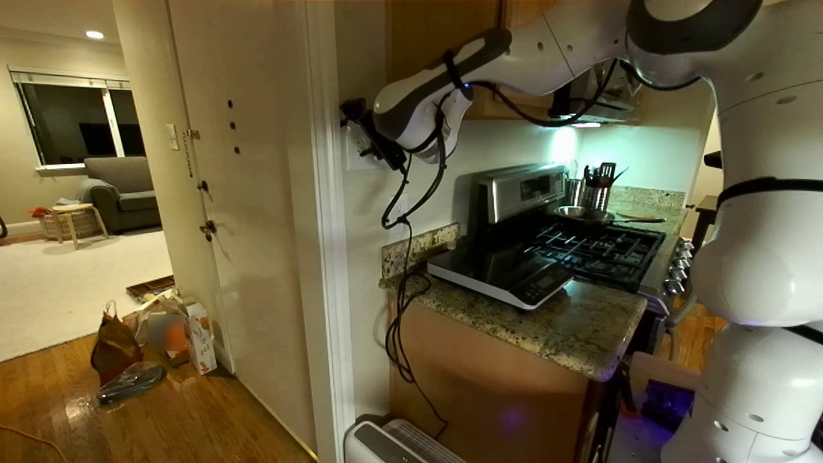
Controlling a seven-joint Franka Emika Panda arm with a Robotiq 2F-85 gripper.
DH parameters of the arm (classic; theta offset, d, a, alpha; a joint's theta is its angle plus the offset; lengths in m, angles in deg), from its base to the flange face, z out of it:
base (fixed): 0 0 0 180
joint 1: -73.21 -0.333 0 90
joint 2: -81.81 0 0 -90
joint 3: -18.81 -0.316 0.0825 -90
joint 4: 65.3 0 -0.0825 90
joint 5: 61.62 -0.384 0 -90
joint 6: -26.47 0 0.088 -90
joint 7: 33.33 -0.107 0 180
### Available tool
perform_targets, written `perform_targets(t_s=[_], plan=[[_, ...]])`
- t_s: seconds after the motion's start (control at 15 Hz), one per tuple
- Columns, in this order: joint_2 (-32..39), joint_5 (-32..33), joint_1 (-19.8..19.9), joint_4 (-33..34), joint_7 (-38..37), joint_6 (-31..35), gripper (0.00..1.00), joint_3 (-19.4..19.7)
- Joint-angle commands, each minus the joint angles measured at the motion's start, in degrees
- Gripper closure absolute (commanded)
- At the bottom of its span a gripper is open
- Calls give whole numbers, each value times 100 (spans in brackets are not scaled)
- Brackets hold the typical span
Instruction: Turn on the left light switch
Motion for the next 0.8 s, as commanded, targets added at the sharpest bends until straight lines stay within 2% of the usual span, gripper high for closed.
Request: perform_targets(t_s=[0.0, 0.2, 0.4, 0.47, 0.6, 0.73], plan=[[325, 521, 642, 82, -73, 376, 0, -706], [425, 817, 950, 251, -143, 159, 0, -1003], [464, 1035, 1345, 285, -272, 152, 0, -1530], [507, 1085, 1558, 67, -278, 348, 0, -1808], [535, 1222, 1945, 49, -334, 207, 0, -2262], [345, 1098, 2371, -469, -406, 139, 0, -2650]])
